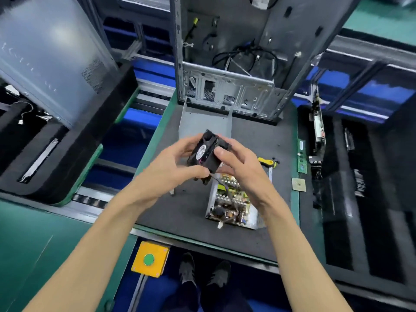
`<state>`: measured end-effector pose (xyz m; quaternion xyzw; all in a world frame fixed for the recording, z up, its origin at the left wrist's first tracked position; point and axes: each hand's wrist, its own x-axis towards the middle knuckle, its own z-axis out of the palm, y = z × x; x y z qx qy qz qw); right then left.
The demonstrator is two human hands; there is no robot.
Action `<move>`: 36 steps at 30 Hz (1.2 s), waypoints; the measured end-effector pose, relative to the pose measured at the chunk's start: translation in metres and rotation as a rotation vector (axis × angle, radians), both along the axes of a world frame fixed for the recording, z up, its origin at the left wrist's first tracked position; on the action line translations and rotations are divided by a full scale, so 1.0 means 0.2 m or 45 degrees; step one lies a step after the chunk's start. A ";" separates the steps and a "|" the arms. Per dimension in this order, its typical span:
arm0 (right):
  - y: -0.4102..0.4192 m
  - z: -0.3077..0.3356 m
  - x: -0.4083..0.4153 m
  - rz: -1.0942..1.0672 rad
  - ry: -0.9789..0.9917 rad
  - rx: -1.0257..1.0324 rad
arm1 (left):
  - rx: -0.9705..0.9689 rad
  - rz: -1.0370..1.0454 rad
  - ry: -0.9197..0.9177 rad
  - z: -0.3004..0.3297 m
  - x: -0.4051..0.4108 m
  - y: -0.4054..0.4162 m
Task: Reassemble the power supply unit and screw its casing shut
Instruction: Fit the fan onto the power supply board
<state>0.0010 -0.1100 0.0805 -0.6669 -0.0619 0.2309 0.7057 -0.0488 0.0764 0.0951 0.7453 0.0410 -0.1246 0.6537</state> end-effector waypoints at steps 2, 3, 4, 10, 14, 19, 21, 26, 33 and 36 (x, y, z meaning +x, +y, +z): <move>-0.11 0.00 0.00 -0.077 -0.102 -0.081 | -0.005 -0.087 0.049 0.00 0.04 -0.08; -0.16 0.00 -0.01 -0.131 -0.152 -0.116 | 0.009 -0.090 0.070 0.00 0.06 -0.12; -0.20 0.00 -0.01 -0.204 -0.184 -0.134 | 0.022 -0.070 0.095 0.00 0.08 -0.16; -0.36 -0.04 -0.04 -0.628 -0.350 -0.215 | -0.239 0.012 0.350 0.00 0.15 -0.39; -0.48 -0.05 -0.07 -0.503 -0.480 -0.576 | -0.288 -0.097 0.391 0.01 0.16 -0.45; -0.61 -0.01 -0.07 -0.336 -0.511 -0.672 | 0.095 0.048 0.179 -0.03 0.23 -0.46; -0.60 -0.01 -0.09 -0.241 -0.436 -0.676 | 0.244 0.108 0.019 -0.07 0.27 -0.46; -0.46 -0.07 -0.17 -0.175 -0.538 -0.845 | 0.289 0.053 -0.134 -0.08 0.31 -0.51; -0.40 -0.15 -0.23 -0.459 -0.743 -0.975 | 0.660 0.146 -0.436 -0.04 0.21 -0.52; -0.39 -0.15 -0.23 -0.535 -0.809 -0.983 | 0.621 0.154 -0.582 0.00 0.17 -0.57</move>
